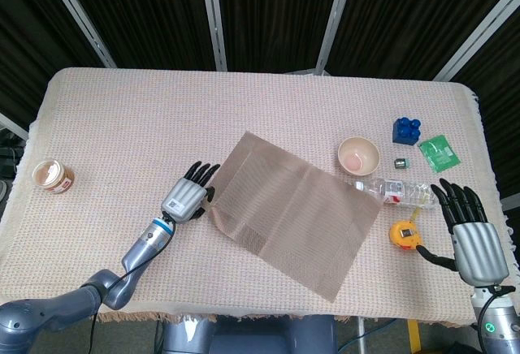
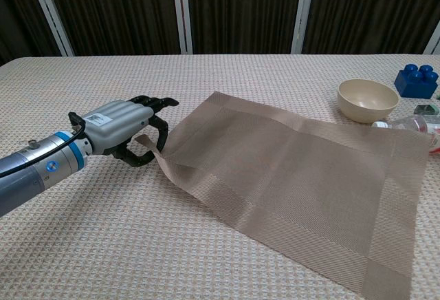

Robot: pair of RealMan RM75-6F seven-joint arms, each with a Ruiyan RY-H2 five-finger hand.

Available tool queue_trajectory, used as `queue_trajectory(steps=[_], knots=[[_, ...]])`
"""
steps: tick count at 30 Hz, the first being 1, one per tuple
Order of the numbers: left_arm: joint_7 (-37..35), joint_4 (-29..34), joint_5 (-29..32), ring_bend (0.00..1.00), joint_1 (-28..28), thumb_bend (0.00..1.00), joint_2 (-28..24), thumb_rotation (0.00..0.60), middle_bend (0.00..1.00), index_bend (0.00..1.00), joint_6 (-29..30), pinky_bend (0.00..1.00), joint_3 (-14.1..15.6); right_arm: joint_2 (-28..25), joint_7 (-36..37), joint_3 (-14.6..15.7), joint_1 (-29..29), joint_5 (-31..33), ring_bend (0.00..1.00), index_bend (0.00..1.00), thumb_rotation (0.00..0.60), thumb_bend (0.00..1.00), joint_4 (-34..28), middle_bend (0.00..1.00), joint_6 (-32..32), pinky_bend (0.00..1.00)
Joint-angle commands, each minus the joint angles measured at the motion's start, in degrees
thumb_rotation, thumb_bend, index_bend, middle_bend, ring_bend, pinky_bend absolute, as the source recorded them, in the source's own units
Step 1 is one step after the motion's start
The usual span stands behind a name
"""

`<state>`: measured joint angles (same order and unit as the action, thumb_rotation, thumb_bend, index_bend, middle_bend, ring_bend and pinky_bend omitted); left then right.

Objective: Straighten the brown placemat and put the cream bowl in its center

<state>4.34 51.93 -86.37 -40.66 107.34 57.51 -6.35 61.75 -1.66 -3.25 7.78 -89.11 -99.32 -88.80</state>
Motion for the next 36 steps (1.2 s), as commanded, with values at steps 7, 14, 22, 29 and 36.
queue_trajectory(steps=[7, 14, 22, 29, 36], knots=[[0.29, 1.86, -0.11, 0.00, 0.82, 0.50, -1.15, 0.600, 0.00, 0.65, 1.67, 0.00, 0.67, -0.46, 0.95, -0.03, -0.30, -0.99, 0.00, 0.00, 0.600, 0.00, -0.17, 0.00, -0.32, 0.00], [3.73, 10.23, -0.10, 0.00, 4.31, 0.50, -6.26, 0.600, 0.00, 0.68, 4.78, 0.00, 2.94, -0.76, 0.94, -0.05, -0.61, -1.89, 0.00, 0.00, 0.600, 0.00, -0.74, 0.00, -0.75, 0.00], [13.83, 25.93, 1.99, 0.00, 9.04, 0.50, -15.33, 0.600, 0.00, 0.68, 5.03, 0.00, 7.60, -0.81, 0.68, 0.10, -0.96, -2.94, 0.00, 0.00, 0.600, 0.00, -0.99, 0.00, -1.03, 0.00], [19.47, 35.73, 1.88, 0.00, 11.61, 0.50, -20.79, 0.600, 0.00, 0.68, 4.82, 0.00, 12.11, -0.61, -0.14, 0.17, -1.11, -3.60, 0.00, 0.00, 0.600, 0.00, -1.40, 0.00, -1.00, 0.00], [21.31, 40.15, -0.18, 0.00, 12.74, 0.50, -23.00, 0.600, 0.00, 0.68, 4.55, 0.00, 15.11, -0.48, -0.73, 0.24, -1.30, -4.06, 0.00, 0.00, 0.600, 0.00, -1.53, 0.00, -0.99, 0.00]])
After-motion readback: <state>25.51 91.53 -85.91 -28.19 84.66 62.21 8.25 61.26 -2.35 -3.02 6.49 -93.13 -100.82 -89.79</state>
